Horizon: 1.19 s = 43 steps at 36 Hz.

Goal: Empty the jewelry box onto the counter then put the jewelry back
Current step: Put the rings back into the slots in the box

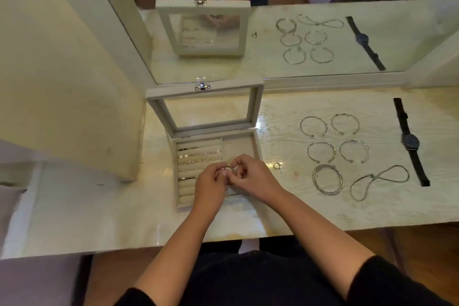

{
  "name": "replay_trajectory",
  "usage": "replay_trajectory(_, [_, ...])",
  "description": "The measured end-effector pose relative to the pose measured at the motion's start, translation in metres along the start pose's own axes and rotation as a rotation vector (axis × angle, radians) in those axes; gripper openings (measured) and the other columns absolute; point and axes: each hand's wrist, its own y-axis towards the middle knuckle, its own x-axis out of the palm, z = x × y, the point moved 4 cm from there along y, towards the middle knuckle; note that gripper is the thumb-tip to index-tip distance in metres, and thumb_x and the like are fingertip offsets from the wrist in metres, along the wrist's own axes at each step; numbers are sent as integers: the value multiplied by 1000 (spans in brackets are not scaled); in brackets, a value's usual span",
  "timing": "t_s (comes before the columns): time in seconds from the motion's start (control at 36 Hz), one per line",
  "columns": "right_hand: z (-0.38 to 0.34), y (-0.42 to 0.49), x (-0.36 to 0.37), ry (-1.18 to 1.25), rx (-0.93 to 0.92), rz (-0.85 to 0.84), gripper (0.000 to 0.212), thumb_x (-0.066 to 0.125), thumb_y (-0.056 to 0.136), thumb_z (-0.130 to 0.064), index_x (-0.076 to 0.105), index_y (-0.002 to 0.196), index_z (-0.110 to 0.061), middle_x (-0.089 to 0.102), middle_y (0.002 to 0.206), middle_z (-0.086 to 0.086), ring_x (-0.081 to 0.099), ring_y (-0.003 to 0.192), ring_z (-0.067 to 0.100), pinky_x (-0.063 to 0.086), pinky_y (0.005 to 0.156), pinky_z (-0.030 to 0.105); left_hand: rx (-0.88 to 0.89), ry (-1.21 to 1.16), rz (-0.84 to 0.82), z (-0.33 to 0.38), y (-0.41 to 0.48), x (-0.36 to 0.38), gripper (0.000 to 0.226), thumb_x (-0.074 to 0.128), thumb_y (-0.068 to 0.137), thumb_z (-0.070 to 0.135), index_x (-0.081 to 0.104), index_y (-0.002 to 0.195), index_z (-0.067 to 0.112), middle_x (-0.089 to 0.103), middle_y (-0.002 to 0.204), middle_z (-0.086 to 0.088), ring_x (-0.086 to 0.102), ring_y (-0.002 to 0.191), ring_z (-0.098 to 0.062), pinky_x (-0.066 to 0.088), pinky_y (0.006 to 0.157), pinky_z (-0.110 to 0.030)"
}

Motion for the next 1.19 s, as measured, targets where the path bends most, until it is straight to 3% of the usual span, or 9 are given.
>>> replay_trajectory(0.11, [-8, 4, 16, 0, -1, -65, 14, 65, 83, -20, 59, 94, -13, 49, 57, -11, 46, 54, -1, 41, 62, 22, -53, -62, 19, -10, 0, -15, 22, 43, 94, 1, 60, 106, 10, 62, 89, 0, 59, 75, -5, 49, 56, -7])
replay_trajectory(0.22, [-10, 8, 30, -20, -1, -93, 10, 64, 84, -20, 57, 91, -18, 49, 58, -11, 45, 52, -1, 36, 55, 13, -96, -81, 48, -17, 1, -25, 21, 43, 93, 1, 59, 108, 6, 64, 95, -9, 62, 75, -10, 50, 57, -10])
replay_trajectory(0.31, [-11, 10, 38, -45, 4, -119, 14, 63, 85, -20, 60, 97, -13, 49, 60, -10, 46, 55, 3, 38, 58, 18, -118, -76, 73, -21, 2, -29, 23, 43, 94, 1, 57, 112, 3, 65, 102, -15, 63, 80, -18, 49, 61, -16])
replay_trajectory(0.56, [-11, 14, 41, -164, 9, -108, 20, 63, 87, -25, 63, 102, -12, 47, 63, -15, 49, 68, 10, 34, 62, 19, -150, -91, 91, -22, 8, -31, 23, 46, 92, -1, 58, 111, -3, 63, 84, -10, 61, 59, -6, 48, 48, -8])
replay_trajectory(0.64, [-13, 13, 40, -171, 14, -113, 20, 61, 88, -24, 63, 102, -11, 48, 63, -14, 49, 69, 10, 31, 58, 19, -129, -67, 97, -22, 10, -31, 19, 49, 91, -1, 62, 105, -2, 62, 73, -2, 60, 47, 2, 48, 47, -8])
replay_trajectory(0.78, [-15, 14, 40, -161, 38, -144, 15, 55, 90, -15, 63, 100, -7, 69, 86, 13, 50, 69, 14, 36, 64, 22, -127, -13, 82, -23, 13, -30, 14, 50, 90, 1, 64, 88, 3, 62, 65, 2, 60, 44, 4, 48, 46, -9])
replay_trajectory(0.92, [-14, 15, 40, -116, 70, -152, 10, 54, 91, -13, 60, 97, -8, 67, 83, 13, 50, 68, 15, 40, 66, 23, -126, 19, 59, -22, 16, -30, 22, 50, 91, 1, 59, 74, 11, 63, 65, -1, 60, 44, 4, 50, 51, -17])
replay_trajectory(1.06, [-12, 18, 41, -70, 90, -132, 3, 57, 89, -14, 55, 92, -15, 59, 76, 3, 50, 61, 14, 38, 61, 21, -113, 58, 33, -19, 17, -31, 17, 48, 92, 3, 60, 79, 6, 65, 69, -3, 66, 59, -12, 51, 56, -21])
replay_trajectory(1.19, [-9, 19, 41, 35, 159, -115, 25, 58, 89, -11, 44, 74, -25, 56, 63, 0, 50, 42, 10, 39, 40, 17, -97, 123, 13, -17, 19, -32, 22, 47, 92, 5, 55, 73, 12, 67, 73, -10, 69, 68, -22, 56, 69, -36])
